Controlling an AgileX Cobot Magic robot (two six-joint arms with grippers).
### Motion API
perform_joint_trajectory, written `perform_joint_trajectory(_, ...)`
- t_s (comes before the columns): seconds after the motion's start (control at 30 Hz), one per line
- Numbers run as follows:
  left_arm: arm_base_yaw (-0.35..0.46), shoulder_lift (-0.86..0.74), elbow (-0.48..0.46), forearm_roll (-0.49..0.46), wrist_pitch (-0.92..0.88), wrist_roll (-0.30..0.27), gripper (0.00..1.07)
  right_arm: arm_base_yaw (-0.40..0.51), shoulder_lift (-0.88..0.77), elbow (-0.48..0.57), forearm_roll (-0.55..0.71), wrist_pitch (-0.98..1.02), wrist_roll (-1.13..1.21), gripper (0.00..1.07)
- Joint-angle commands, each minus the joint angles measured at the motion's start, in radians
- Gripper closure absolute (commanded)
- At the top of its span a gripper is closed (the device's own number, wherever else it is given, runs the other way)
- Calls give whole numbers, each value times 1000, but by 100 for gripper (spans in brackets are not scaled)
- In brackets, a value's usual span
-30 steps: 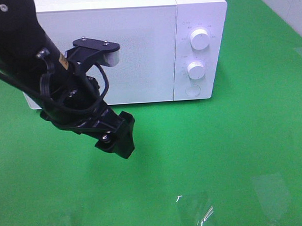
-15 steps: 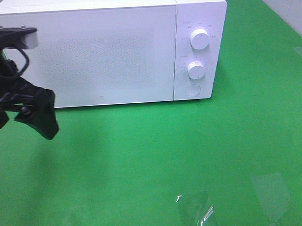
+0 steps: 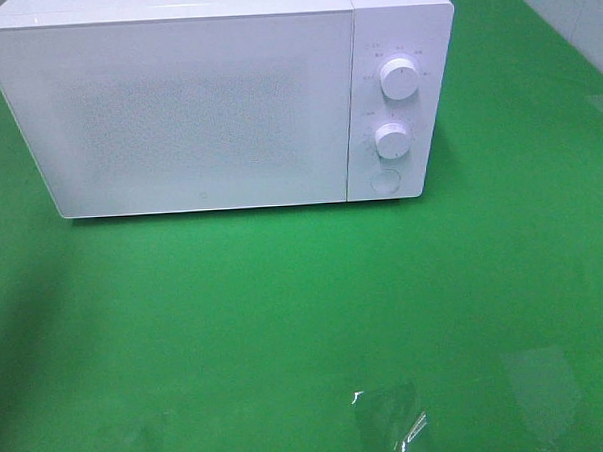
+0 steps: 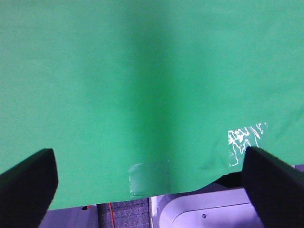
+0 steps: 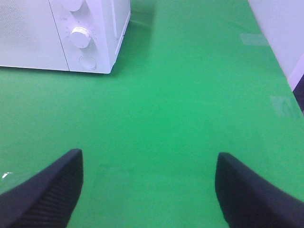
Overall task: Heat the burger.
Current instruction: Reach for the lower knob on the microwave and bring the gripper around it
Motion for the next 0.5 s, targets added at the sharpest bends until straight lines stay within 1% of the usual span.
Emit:
perform_joint_trajectory(0.03, 33, -97, 62, -3, 30, -26, 9, -8, -27, 4, 1, -10, 9, 34)
perform_joint_trajectory(0.07, 33, -97, 62, -3, 30, -26, 9, -8, -27, 4, 1, -10, 9, 34)
perform_joint_trajectory(0.13, 33, -182, 146, 0, 25, -28, 9, -8, -27, 4, 1, -10, 9, 34)
perform_joint_trajectory(0.23, 33, -206, 169, 0, 23, -28, 9, -8, -27, 4, 1, -10, 9, 34)
perform_joint_trajectory(0.27, 33, -256, 216, 0, 17, -28, 9, -8, -27, 4, 1, -10, 9, 34)
perform_joint_trajectory(0.3, 33, -256, 216, 0, 17, -28, 9, -8, -27, 4, 1, -10, 9, 34)
perform_joint_trajectory(0.33, 33, -304, 253, 1, 10, -28, 9, -8, -27, 4, 1, -10, 9, 34)
perform_joint_trajectory(0.37, 33, -304, 253, 1, 10, -28, 9, -8, -27, 4, 1, -10, 9, 34)
perform_joint_trajectory(0.43, 33, -414, 345, 1, -18, -28, 9, -8, -27, 4, 1, -10, 9, 34)
perform_joint_trajectory(0.47, 33, -414, 345, 1, -18, -28, 9, -8, -27, 4, 1, -10, 9, 34)
perform_joint_trajectory(0.5, 33, -470, 386, 0, -30, -28, 9, -8, -27, 4, 1, -10, 9, 34)
